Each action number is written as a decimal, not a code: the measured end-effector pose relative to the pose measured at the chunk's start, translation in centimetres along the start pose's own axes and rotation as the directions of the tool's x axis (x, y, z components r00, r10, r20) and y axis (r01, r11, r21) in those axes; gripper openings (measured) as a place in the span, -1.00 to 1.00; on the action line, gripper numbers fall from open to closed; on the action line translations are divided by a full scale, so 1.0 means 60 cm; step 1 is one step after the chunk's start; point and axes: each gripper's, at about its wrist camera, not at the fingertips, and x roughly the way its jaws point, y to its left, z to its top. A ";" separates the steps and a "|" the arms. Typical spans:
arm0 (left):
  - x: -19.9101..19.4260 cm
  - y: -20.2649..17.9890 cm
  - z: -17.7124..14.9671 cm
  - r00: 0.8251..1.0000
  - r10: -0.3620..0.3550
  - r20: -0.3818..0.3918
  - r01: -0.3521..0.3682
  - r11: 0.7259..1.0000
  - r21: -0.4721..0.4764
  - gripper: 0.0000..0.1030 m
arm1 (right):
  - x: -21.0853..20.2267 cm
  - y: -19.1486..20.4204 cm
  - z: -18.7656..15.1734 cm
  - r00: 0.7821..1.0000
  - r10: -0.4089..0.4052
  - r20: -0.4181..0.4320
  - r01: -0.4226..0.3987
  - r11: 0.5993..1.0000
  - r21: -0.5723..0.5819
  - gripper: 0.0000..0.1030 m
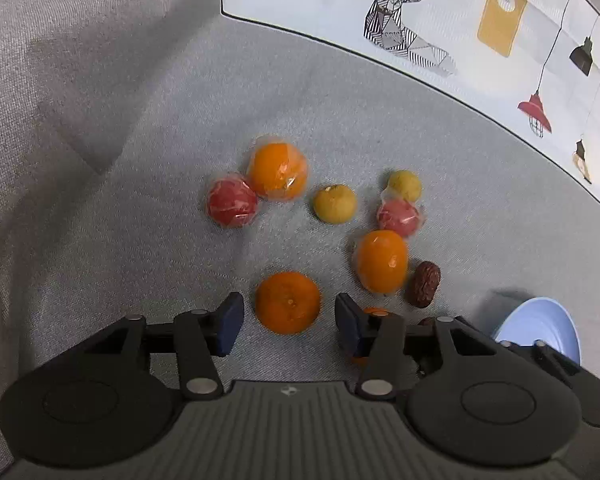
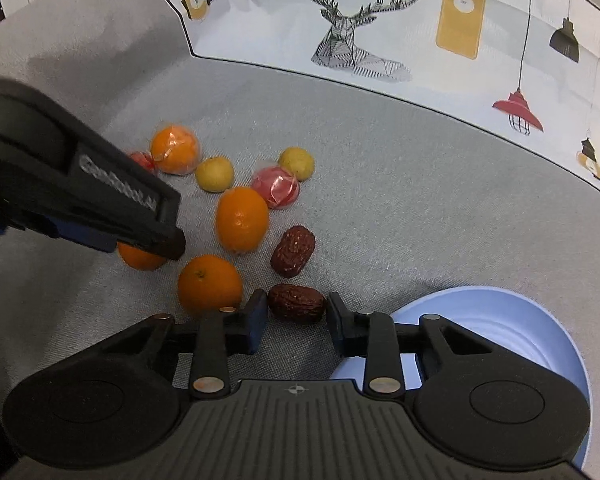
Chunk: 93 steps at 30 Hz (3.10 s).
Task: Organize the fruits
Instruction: 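Grasp a dark red date with the right tool while the left tool grasps a mandarin orange, then carry the date over the blue plate with the right tool while the left tool carries the orange there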
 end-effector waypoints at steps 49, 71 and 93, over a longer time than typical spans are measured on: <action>-0.109 -0.104 -0.087 0.952 -0.161 0.258 0.090 0.959 0.268 -0.27 | -0.218 -0.175 -0.098 0.977 -0.129 0.172 0.095 0.977 0.193 -0.34; -0.101 -0.123 -0.090 0.946 -0.217 0.241 0.140 0.944 0.299 -0.27 | -0.226 -0.195 -0.105 0.974 -0.131 0.182 0.094 0.975 0.201 -0.34; -0.103 -0.139 -0.097 0.934 -0.282 0.221 0.190 0.913 0.361 -0.27 | -0.226 -0.195 -0.107 0.974 -0.133 0.181 0.096 0.975 0.201 -0.34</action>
